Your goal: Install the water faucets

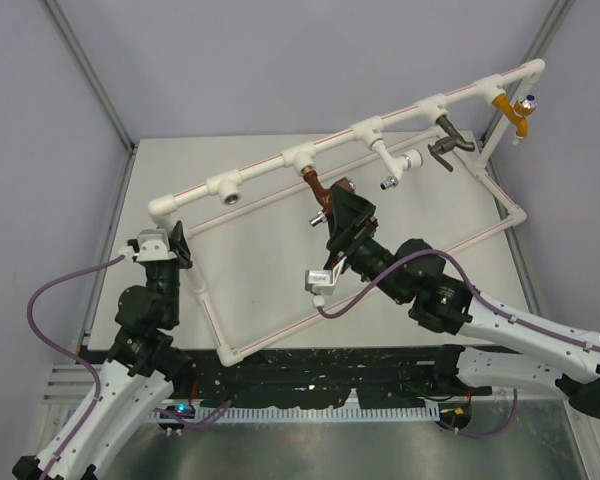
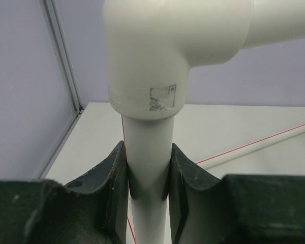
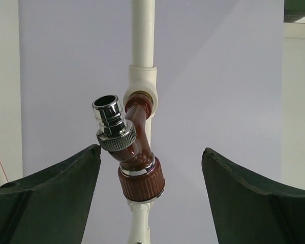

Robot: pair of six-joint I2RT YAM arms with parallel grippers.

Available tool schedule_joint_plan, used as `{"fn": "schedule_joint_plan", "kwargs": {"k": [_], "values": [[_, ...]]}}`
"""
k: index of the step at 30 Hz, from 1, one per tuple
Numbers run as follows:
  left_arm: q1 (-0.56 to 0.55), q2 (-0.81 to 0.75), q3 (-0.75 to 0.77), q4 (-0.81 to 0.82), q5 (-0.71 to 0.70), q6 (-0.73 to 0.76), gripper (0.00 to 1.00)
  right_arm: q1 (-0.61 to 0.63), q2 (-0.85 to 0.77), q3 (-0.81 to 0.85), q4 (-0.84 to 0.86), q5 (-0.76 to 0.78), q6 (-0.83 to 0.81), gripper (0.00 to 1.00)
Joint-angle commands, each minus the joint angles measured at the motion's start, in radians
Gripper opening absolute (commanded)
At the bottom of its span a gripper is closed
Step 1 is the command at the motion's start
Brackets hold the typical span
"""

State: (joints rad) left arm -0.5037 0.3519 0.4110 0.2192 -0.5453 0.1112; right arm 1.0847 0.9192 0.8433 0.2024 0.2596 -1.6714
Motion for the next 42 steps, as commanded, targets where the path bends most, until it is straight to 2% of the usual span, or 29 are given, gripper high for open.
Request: {"fn": "schedule_joint_plan", "kwargs": {"k": [1, 6, 8, 10, 21, 25, 29, 30, 31, 32, 37, 41, 42], "values": [[-0.009, 0.009, 0.008, -0.015, 0.048, 0.007, 0.0, 0.003, 0.036, 0.059, 0.04, 0.024, -0.122, 0.82], [-0.009, 0.004, 0.008, -0.015, 0.048, 0.008, 0.0, -0.008, 0.067, 0.092, -0.009, 0.041, -0.14, 0.78], [-0.009, 0.001, 0.008, -0.015, 0.048, 0.007, 0.0, -0.017, 0.084, 0.1, -0.009, 0.041, -0.139, 0.75], [-0.007, -0.001, 0.008, -0.015, 0.05, 0.008, 0.0, -0.026, 0.105, 0.106, -0.005, 0.043, -0.142, 0.67], [-0.009, -0.007, 0.008, -0.015, 0.05, 0.005, 0.0, -0.075, 0.182, 0.131, -0.005, 0.02, -0.126, 0.53], [-0.009, -0.008, 0.006, -0.015, 0.051, 0.004, 0.0, -0.091, 0.205, 0.119, 0.031, 0.01, -0.123, 0.42], [-0.009, -0.01, 0.006, -0.015, 0.048, 0.004, 0.0, -0.097, 0.227, 0.115, 0.055, -0.003, -0.085, 0.28], [-0.009, -0.008, 0.008, -0.015, 0.05, 0.004, 0.0, -0.097, 0.233, 0.112, 0.072, -0.013, -0.056, 0.19], [-0.009, -0.008, 0.006, -0.015, 0.05, 0.004, 0.0, -0.095, 0.24, 0.111, 0.081, -0.019, -0.036, 0.16], [-0.007, -0.007, 0.008, -0.014, 0.05, 0.005, 0.0, -0.097, 0.244, 0.112, 0.094, -0.019, 0.007, 0.07], [-0.007, -0.008, 0.006, -0.014, 0.048, 0.004, 0.0, -0.094, 0.271, 0.088, 0.225, -0.037, 0.255, 0.05], [-0.009, -0.008, 0.006, -0.014, 0.047, 0.005, 0.0, -0.092, 0.274, 0.065, 0.345, -0.056, 0.576, 0.05], [-0.007, -0.007, 0.006, -0.014, 0.048, 0.005, 0.0, -0.092, 0.274, 0.06, 0.368, -0.06, 0.699, 0.05]]}}
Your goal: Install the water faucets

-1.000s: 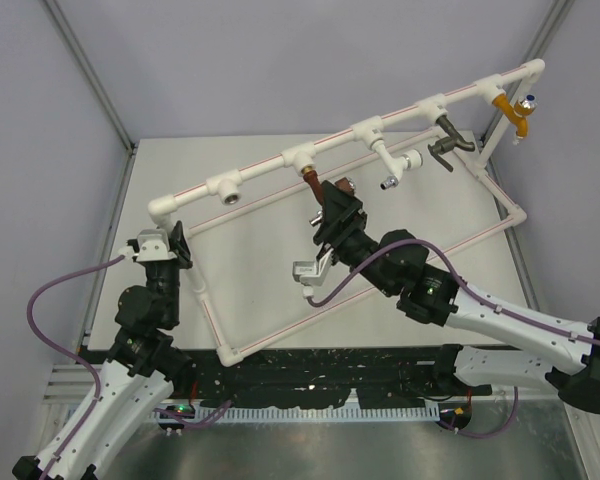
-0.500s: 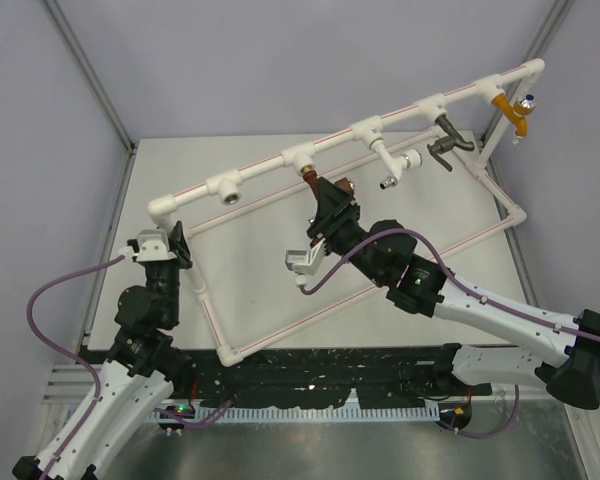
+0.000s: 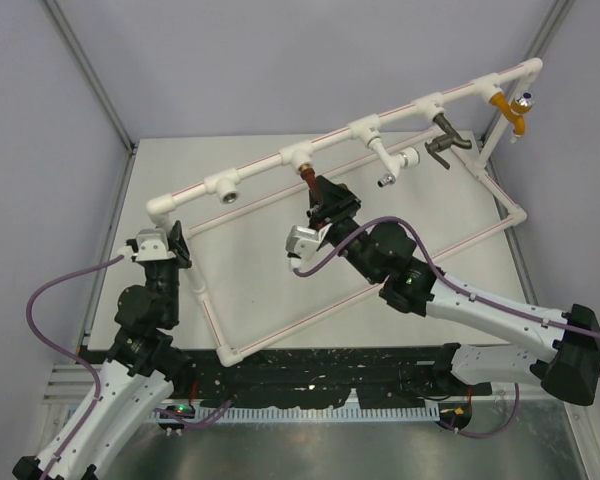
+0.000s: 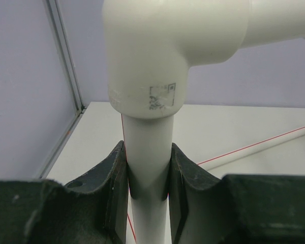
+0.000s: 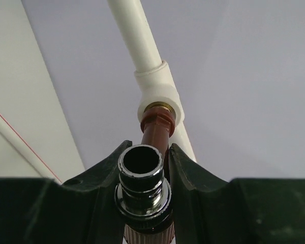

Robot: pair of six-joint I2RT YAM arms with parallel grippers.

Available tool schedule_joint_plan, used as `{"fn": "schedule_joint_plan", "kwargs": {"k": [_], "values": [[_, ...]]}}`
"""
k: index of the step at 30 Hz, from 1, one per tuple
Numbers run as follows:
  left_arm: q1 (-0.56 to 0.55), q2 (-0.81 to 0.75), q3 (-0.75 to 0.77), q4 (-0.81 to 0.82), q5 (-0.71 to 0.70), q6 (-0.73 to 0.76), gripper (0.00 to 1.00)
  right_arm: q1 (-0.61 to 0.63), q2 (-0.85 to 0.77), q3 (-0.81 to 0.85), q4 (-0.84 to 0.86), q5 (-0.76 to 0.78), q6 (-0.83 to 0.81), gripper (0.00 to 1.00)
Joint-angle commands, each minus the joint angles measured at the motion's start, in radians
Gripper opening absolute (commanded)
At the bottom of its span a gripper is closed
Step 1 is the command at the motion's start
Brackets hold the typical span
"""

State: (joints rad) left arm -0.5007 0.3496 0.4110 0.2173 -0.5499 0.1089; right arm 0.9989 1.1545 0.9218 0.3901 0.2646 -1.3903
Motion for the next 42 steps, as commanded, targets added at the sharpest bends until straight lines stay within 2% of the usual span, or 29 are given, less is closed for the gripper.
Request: {"fn": "schedule_joint_plan", "kwargs": {"k": [1, 7, 11, 15, 19, 22, 24, 28, 30, 31, 32, 33, 35, 36, 37, 42], "values": [[-0.012, -0.006, 0.006, -0.012, 0.053, 0.008, 0.0, -0.006, 0.039, -0.024, 0.222, -0.065, 0.494, 0.05], [-0.012, -0.006, 0.006, -0.012, 0.051, 0.008, 0.0, -0.006, 0.063, -0.089, 0.493, 0.016, 1.217, 0.05], [-0.012, -0.008, 0.006, -0.012, 0.05, 0.009, 0.0, -0.006, 0.088, -0.113, 0.63, 0.111, 1.573, 0.05], [-0.012, -0.008, 0.006, -0.012, 0.051, 0.006, 0.0, -0.005, 0.114, -0.127, 0.697, 0.226, 1.914, 0.05], [-0.012, -0.009, 0.006, -0.012, 0.05, 0.008, 0.0, 0.012, 0.132, -0.13, 0.658, 0.355, 2.253, 0.05], [-0.012, -0.011, 0.006, -0.012, 0.05, 0.009, 0.0, 0.038, 0.136, -0.13, 0.554, 0.456, 2.599, 0.05], [-0.012, -0.012, 0.006, -0.012, 0.048, 0.008, 0.0, 0.058, 0.129, -0.123, 0.494, 0.551, 2.742, 0.05], [-0.012, -0.012, 0.006, -0.012, 0.045, 0.011, 0.0, 0.084, 0.106, -0.104, 0.444, 0.628, 2.828, 0.05], [-0.012, -0.015, 0.006, -0.012, 0.044, 0.011, 0.0, 0.083, 0.096, -0.107, 0.466, 0.64, 2.793, 0.16], [-0.01, -0.015, 0.006, -0.012, 0.044, 0.011, 0.0, 0.081, 0.091, -0.11, 0.484, 0.645, 2.771, 0.3], [-0.012, -0.015, 0.006, -0.012, 0.042, 0.011, 0.0, 0.083, 0.09, -0.124, 0.53, 0.647, 2.71, 0.37], [-0.012, -0.015, 0.006, -0.012, 0.042, 0.011, 0.0, 0.081, 0.086, -0.132, 0.556, 0.644, 2.672, 0.51], [-0.012, -0.015, 0.006, -0.012, 0.042, 0.011, 0.0, 0.083, 0.083, -0.156, 0.647, 0.627, 2.543, 0.69], [-0.012, -0.015, 0.006, -0.012, 0.042, 0.011, 0.0, 0.083, 0.082, -0.173, 0.708, 0.613, 2.468, 0.73], [-0.012, -0.015, 0.006, -0.012, 0.042, 0.011, 0.0, 0.081, 0.077, -0.193, 0.734, 0.607, 2.388, 0.8], [-0.012, -0.012, 0.006, -0.012, 0.044, 0.011, 0.0, 0.083, 0.027, -0.268, 0.835, 0.561, 2.239, 0.91]]}}
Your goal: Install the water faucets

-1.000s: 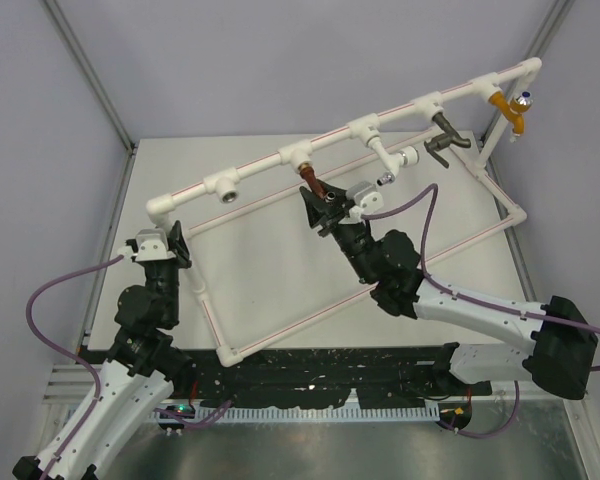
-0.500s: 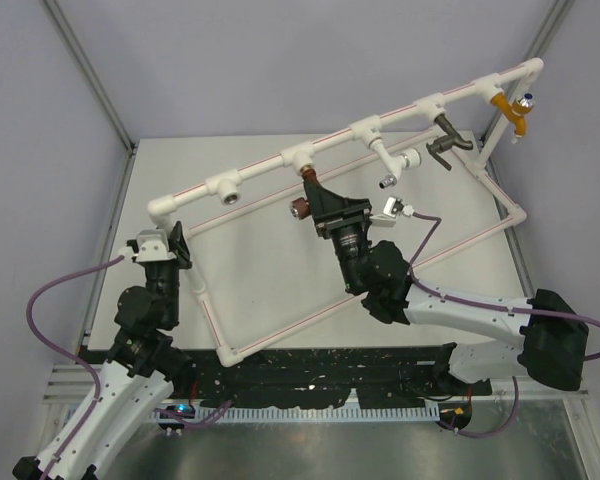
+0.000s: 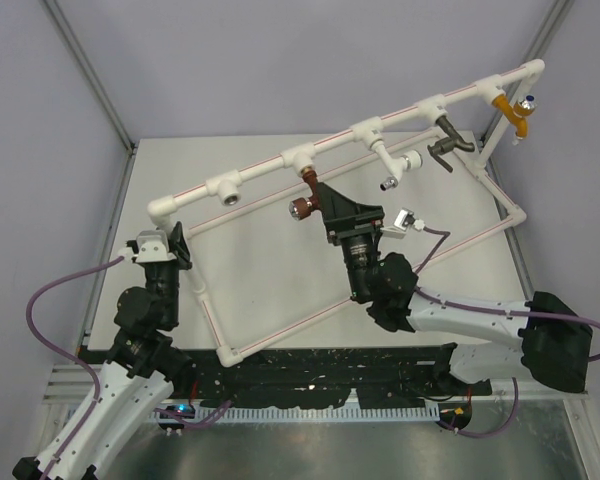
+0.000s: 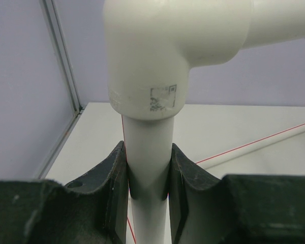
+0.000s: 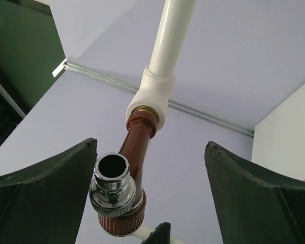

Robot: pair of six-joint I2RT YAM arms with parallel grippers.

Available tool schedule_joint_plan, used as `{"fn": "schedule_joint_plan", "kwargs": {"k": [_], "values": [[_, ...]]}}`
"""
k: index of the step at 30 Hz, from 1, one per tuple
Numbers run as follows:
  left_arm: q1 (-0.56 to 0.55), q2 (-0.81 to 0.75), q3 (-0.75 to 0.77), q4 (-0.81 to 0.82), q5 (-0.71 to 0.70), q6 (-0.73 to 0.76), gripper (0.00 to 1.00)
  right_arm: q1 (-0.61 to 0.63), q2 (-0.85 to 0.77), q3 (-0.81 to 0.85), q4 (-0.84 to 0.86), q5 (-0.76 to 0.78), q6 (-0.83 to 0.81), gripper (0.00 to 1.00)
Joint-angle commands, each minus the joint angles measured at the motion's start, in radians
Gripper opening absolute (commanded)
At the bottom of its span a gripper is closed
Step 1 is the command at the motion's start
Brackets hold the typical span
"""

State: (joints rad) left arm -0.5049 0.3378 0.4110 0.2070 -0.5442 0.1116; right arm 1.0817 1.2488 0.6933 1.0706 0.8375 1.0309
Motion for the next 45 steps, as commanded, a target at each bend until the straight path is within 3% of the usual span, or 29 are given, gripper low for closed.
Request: {"fn": "schedule_joint_plan", "kwargs": {"k": [1, 4, 8, 12, 14, 20, 24, 28, 36, 45], "values": [[-0.007, 0.0, 0.006, -0.001, 0.038, 0.008, 0.0, 0.0, -0.089, -0.066, 0.16, -0.024, -0.228, 0.92], [-0.007, 0.0, 0.006, -0.001, 0.038, 0.008, 0.0, 0.0, -0.141, -0.129, 0.199, -0.058, -0.351, 0.93], [-0.006, 0.003, 0.006, 0.0, 0.038, 0.007, 0.0, 0.001, -0.258, -0.189, 0.19, -0.15, -0.67, 0.94], [-0.007, 0.009, 0.006, 0.0, 0.041, 0.007, 0.0, 0.0, -0.452, -0.16, -0.128, -0.299, -1.055, 0.99], [-0.007, 0.009, 0.006, 0.0, 0.041, 0.007, 0.0, 0.0, -0.509, -0.12, -0.308, -0.365, -1.268, 0.95], [-0.007, 0.01, 0.006, 0.0, 0.044, 0.005, 0.0, 0.0, -0.588, 0.034, -0.803, -0.546, -1.917, 0.95], [-0.007, 0.01, 0.006, 0.002, 0.044, 0.003, 0.0, 0.0, -0.557, 0.139, -1.001, -0.69, -2.107, 0.96], [-0.007, 0.007, 0.006, 0.003, 0.046, 0.005, 0.0, 0.021, -0.465, 0.248, -1.196, -0.652, -2.239, 0.98], [-0.007, 0.013, 0.005, 0.005, 0.041, 0.008, 0.0, 0.064, -0.336, 0.258, -1.03, -0.554, -2.463, 1.0], [-0.009, 0.026, 0.006, 0.003, 0.056, 0.002, 0.0, 0.032, -0.174, 0.23, -0.768, -0.5, -2.614, 0.87]]}}
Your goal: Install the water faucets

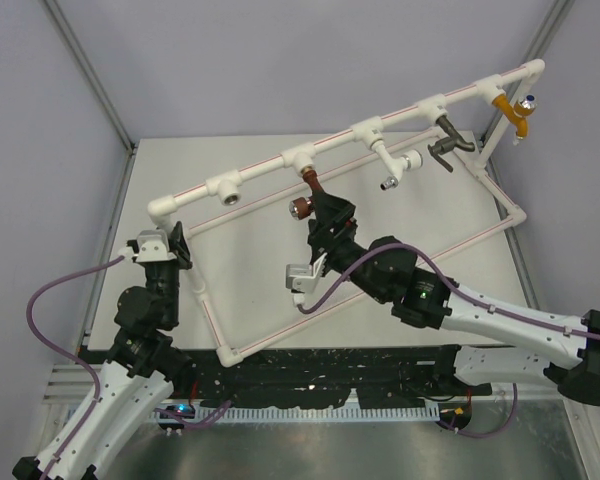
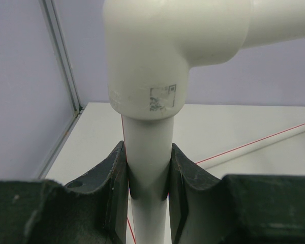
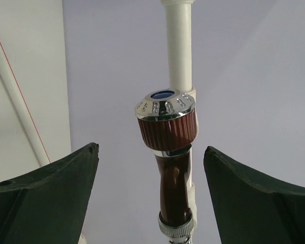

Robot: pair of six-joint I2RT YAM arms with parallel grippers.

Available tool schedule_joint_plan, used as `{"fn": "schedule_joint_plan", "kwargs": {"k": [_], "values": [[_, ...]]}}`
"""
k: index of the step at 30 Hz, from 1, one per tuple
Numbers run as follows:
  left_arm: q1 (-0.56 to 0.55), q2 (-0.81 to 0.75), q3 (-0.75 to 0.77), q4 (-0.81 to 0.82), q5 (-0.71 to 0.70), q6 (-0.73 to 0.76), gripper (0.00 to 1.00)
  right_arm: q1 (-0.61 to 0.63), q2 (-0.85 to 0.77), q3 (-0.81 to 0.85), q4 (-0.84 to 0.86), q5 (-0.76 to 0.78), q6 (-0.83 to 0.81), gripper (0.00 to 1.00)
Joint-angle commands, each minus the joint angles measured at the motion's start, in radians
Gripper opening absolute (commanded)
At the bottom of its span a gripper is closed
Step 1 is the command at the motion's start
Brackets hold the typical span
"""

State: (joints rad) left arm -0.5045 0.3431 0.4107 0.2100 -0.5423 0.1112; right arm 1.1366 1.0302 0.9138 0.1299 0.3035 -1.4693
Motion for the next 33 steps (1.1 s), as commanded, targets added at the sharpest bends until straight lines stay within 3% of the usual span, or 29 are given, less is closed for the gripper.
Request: {"fn": "schedule_joint_plan", "kwargs": {"k": [1, 5, 9, 13, 16, 19, 24, 27, 33], "values": [[-0.008, 0.02, 0.007, -0.001, 0.057, 0.001, 0.0, -0.027, 0.056, 0.014, 0.184, 0.034, -0.121, 0.87], [-0.009, 0.023, 0.005, -0.001, 0.059, -0.001, 0.0, -0.058, 0.117, 0.007, 0.27, 0.057, -0.141, 0.8], [-0.011, 0.027, 0.004, -0.003, 0.062, -0.004, 0.0, -0.067, 0.169, 0.002, 0.359, 0.075, -0.106, 0.62], [-0.014, 0.028, 0.004, -0.001, 0.062, -0.004, 0.0, -0.066, 0.206, -0.015, 0.459, 0.08, 0.041, 0.32], [-0.016, 0.031, 0.002, -0.001, 0.061, -0.004, 0.0, -0.066, 0.225, -0.036, 0.581, 0.091, 0.265, 0.15], [-0.019, 0.034, 0.002, 0.0, 0.059, -0.005, 0.0, -0.066, 0.231, -0.058, 0.694, 0.129, 0.581, 0.05], [-0.022, 0.039, -0.001, 0.003, 0.059, -0.005, 0.0, -0.066, 0.192, -0.096, 0.896, 0.265, 1.21, 0.05], [-0.025, 0.042, -0.001, 0.003, 0.061, -0.007, 0.0, -0.069, 0.171, -0.113, 0.938, 0.365, 1.665, 0.05], [-0.034, 0.048, -0.003, 0.003, 0.061, -0.007, 0.0, -0.074, 0.183, -0.151, 0.958, 0.583, 2.299, 0.06]]}}
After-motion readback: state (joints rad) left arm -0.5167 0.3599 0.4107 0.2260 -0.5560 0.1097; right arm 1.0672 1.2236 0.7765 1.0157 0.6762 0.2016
